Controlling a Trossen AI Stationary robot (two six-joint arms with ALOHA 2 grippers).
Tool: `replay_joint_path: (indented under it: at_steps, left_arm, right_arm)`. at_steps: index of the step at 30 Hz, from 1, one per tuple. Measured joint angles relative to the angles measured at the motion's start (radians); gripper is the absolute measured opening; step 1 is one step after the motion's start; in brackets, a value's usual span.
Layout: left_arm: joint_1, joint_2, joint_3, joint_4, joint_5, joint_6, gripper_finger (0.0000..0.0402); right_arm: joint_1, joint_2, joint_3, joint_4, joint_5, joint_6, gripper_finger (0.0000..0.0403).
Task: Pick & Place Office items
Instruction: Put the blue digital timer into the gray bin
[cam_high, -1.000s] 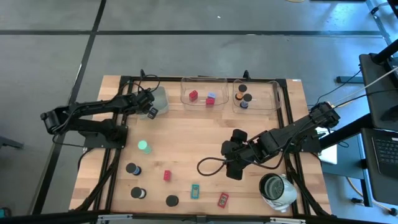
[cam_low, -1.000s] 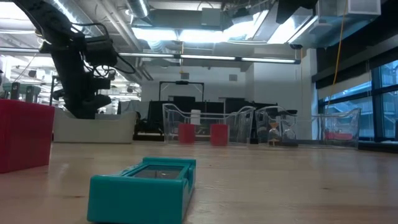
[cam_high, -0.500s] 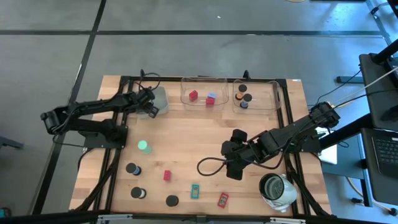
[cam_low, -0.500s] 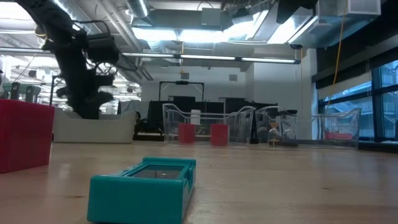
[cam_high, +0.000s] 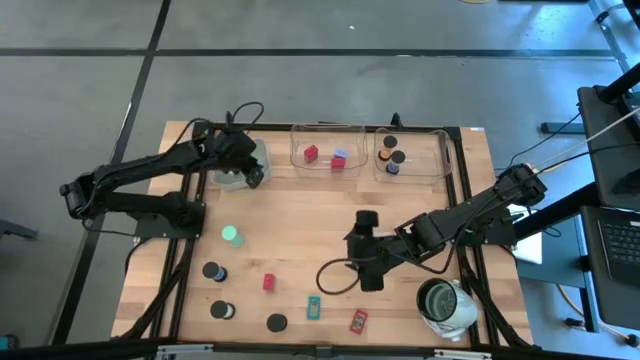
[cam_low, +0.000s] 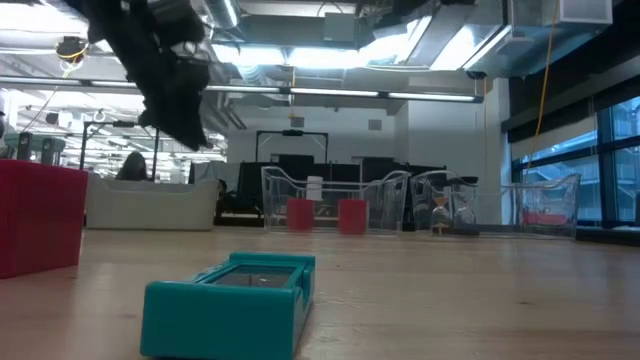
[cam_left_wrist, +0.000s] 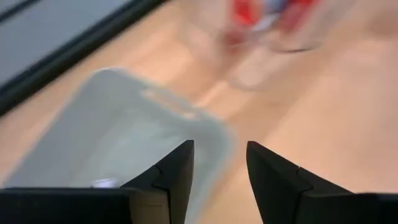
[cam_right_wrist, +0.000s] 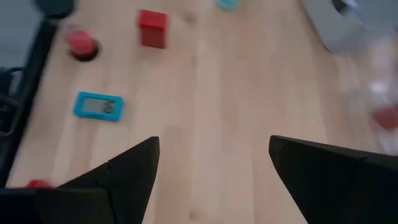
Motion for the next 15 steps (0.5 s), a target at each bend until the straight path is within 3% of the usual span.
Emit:
replay_joint_path:
  at_steps: [6, 9, 15]
  left_arm:
    - [-0.087, -0.105, 0.0, -0.004, 0.144, -0.075, 0.0143]
    - [-0.143, -0.154, 0.0, -0.004, 0.144, -0.12, 0.0143]
    - [-0.235, -0.227, 0.0, 0.025, 0.128, -0.182, 0.0143]
  right_arm:
    - [-0.048, 0.001, -0.133, 0.285, -0.201, -0.122, 0.0306]
    - [-0.078, 0.016, -0.19, 0.414, -0.281, -0.142, 0.0306]
    - [-0.139, 0.104, -0.211, 0.476, -0.443, -0.243, 0.0306]
